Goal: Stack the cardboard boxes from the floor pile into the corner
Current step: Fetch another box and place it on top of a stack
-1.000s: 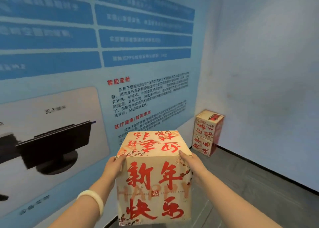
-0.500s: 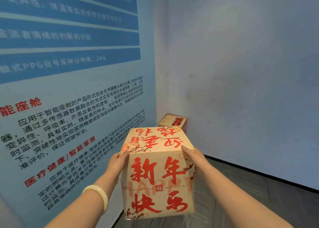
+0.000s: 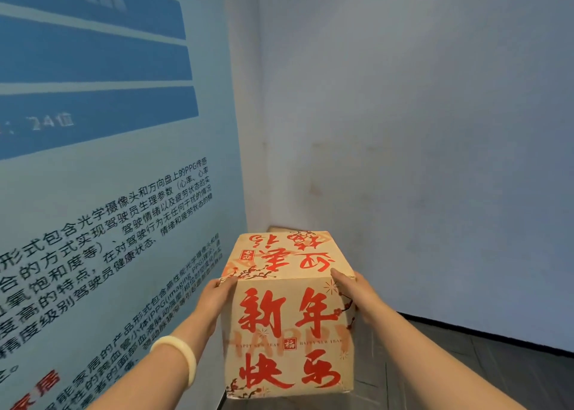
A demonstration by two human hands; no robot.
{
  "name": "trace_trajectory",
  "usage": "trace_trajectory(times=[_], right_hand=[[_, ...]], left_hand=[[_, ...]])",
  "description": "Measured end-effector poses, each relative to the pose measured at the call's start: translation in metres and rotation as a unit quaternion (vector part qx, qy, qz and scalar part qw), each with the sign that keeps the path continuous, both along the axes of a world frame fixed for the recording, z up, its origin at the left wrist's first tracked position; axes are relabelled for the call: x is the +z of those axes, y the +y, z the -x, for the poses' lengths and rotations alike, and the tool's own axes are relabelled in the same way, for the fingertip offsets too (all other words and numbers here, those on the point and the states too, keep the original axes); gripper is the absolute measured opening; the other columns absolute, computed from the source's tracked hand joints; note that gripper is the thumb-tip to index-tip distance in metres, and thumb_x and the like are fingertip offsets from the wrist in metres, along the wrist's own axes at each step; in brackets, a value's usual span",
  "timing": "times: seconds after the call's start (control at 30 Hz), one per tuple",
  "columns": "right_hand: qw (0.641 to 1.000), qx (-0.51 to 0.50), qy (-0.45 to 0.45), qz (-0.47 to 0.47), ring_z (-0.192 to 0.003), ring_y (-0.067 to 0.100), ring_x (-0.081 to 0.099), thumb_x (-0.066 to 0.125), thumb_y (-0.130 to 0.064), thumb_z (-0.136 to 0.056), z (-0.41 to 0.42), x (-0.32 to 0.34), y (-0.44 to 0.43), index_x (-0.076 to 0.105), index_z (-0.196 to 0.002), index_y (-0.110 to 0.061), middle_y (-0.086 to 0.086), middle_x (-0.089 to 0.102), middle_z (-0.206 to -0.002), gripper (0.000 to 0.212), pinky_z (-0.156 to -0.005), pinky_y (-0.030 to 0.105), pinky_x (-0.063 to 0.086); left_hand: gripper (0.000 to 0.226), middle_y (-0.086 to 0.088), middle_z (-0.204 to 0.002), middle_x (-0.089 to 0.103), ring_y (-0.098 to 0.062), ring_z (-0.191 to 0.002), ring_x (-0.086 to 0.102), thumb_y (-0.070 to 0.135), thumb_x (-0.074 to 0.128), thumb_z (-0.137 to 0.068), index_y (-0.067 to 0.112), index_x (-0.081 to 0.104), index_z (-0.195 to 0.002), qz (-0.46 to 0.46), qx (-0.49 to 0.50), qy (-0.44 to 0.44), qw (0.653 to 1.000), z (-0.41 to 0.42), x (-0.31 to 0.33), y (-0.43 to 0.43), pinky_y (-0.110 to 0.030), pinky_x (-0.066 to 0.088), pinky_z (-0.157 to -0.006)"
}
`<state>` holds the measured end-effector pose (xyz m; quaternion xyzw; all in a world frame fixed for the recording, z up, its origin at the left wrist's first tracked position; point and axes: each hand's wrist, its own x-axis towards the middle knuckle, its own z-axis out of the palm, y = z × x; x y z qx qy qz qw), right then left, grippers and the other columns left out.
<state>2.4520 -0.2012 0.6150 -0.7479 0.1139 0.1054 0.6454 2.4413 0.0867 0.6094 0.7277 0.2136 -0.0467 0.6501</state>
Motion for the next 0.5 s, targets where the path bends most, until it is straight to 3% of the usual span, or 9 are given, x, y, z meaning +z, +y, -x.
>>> trace_trajectory(times=[0.07, 0.17, 0.3, 0.43, 0.5], right_hand=[[1.000, -0.021, -0.003, 0.002, -0.084, 0.012, 0.060, 0.054, -0.047, -0.090, -0.044, 0.003, 0.006, 0.049, -0.120, -0.020, 0.000, 0.064, -0.104, 0.041, -0.064, 0.026, 0.047], [0.999, -0.052, -0.012, 0.004, -0.083, 0.011, 0.059, 0.053, -0.044, -0.091, -0.105, 0.011, 0.014, 0.047, -0.117, -0.021, 0.000, 0.062, -0.105, 0.036, -0.063, 0.023, 0.047], [0.996, -0.085, -0.019, -0.007, -0.079, 0.006, 0.057, 0.054, -0.039, -0.091, -0.183, 0.014, 0.015, 0.045, -0.115, -0.020, -0.001, 0.060, -0.102, 0.032, -0.060, 0.021, 0.046], [0.993, -0.111, -0.028, -0.015, -0.087, 0.010, 0.060, 0.058, -0.042, -0.088, -0.262, 0.007, 0.003, 0.047, -0.120, -0.018, 0.001, 0.062, -0.109, 0.042, -0.062, 0.022, 0.046], [0.993, -0.110, -0.034, -0.020, -0.087, 0.010, 0.059, 0.058, -0.042, -0.088, -0.307, 0.003, -0.005, 0.048, -0.120, -0.018, 0.000, 0.063, -0.109, 0.041, -0.064, 0.023, 0.046]], left_hand=[[0.042, -0.010, -0.109, 0.066, -0.023, -0.093, 0.059, 0.040, 0.055, -0.089, 0.009, 0.052, -0.118, -0.003, -0.019, -0.005, 1.000, -0.056, 0.005, 0.005, -0.032, 0.041, -0.065], [0.037, -0.009, -0.106, 0.066, -0.019, -0.088, 0.059, 0.036, 0.055, -0.091, 0.007, 0.054, -0.115, -0.017, -0.050, -0.024, 0.998, -0.139, 0.017, 0.013, -0.031, 0.041, -0.066], [0.038, -0.007, -0.110, 0.064, -0.020, -0.098, 0.057, 0.037, 0.054, -0.091, 0.011, 0.052, -0.118, -0.026, -0.080, -0.034, 0.996, -0.237, 0.028, 0.012, -0.034, 0.041, -0.080], [0.042, -0.006, -0.115, 0.063, -0.023, -0.107, 0.055, 0.041, 0.055, -0.090, 0.012, 0.053, -0.120, -0.033, -0.106, -0.016, 0.994, -0.328, 0.024, 0.003, -0.041, 0.043, -0.094], [0.039, -0.004, -0.112, 0.063, -0.021, -0.105, 0.054, 0.039, 0.053, -0.091, 0.011, 0.053, -0.118, -0.030, -0.114, -0.020, 0.993, -0.374, 0.020, -0.006, -0.038, 0.042, -0.094]])
